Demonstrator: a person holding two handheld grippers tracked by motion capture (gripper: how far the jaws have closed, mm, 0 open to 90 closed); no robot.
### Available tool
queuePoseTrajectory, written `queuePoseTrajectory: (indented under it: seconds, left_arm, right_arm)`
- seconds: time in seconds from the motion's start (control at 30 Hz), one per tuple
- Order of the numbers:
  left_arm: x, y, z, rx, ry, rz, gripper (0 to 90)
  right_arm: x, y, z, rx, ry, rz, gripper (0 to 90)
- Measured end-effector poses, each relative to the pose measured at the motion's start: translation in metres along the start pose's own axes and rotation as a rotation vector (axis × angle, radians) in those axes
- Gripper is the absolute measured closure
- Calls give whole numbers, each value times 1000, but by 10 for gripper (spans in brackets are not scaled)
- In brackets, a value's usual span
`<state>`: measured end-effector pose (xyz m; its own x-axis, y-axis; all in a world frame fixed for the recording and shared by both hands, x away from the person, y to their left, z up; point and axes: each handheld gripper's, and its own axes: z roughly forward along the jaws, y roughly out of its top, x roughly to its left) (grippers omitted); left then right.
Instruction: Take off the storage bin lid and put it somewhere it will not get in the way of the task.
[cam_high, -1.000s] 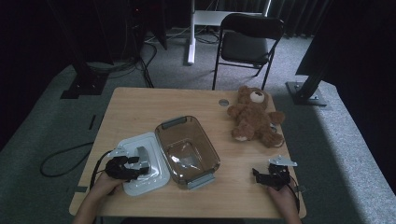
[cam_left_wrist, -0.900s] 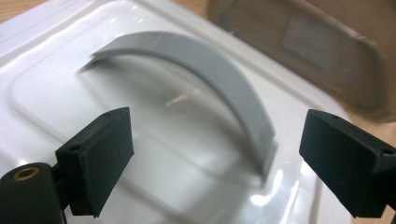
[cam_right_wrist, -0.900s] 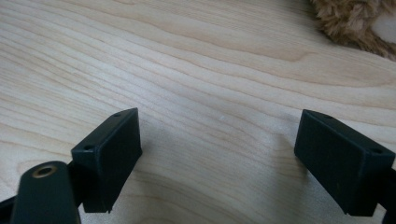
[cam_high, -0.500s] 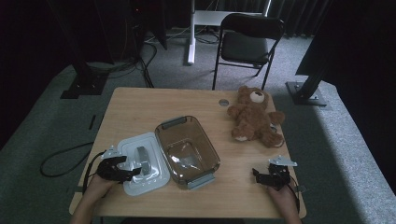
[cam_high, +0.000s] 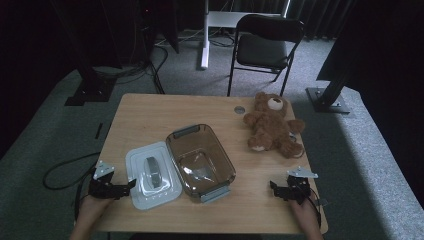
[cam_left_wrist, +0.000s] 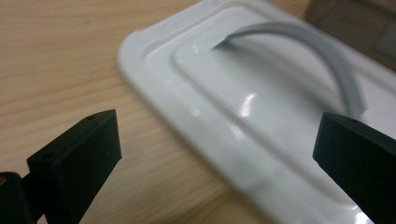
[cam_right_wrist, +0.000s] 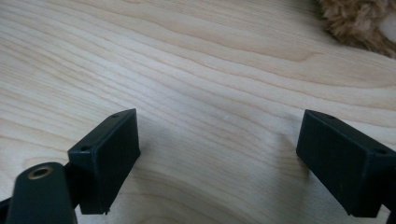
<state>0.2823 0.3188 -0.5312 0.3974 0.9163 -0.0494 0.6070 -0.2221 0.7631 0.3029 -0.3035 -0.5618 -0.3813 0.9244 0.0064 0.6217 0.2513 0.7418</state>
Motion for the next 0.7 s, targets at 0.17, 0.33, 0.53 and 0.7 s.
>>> queuePoseTrajectory:
  seconds: [0.17,0.33,0.53,0.7]
  left_arm:
    - [7,-13,-3,14,50,-25,18]
    - [16,-21,-9,6,99,-89,18]
    - [23,-27,-11,30,154,-120,18]
    - [25,-31,-9,42,172,-115,18]
  right_arm:
    - [0,1,-2,-7,-41,-31,132]
    - [-5,7,-11,-50,-77,-6,142]
    - [-12,14,-17,-63,-119,7,131]
    - [-17,28,-25,-93,-120,64,129]
